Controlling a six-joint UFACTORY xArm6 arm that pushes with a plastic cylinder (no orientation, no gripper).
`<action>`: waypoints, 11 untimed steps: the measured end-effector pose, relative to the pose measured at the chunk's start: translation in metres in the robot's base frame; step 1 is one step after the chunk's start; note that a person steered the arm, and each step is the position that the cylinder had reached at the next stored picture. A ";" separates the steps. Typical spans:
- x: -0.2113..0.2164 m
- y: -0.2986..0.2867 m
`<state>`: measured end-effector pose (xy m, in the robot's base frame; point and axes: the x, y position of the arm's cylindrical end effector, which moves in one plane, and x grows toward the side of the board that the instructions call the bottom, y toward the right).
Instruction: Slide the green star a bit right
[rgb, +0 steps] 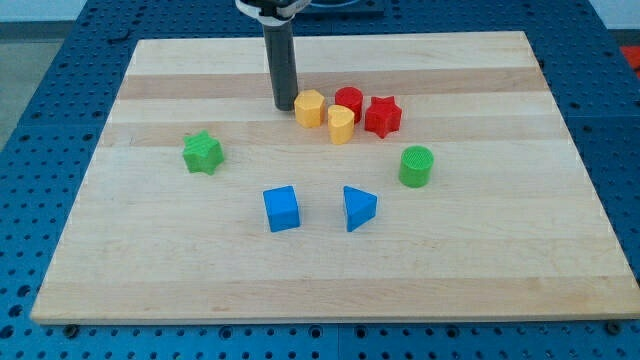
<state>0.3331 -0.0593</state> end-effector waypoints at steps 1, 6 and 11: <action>0.000 0.013; 0.052 -0.147; 0.079 -0.104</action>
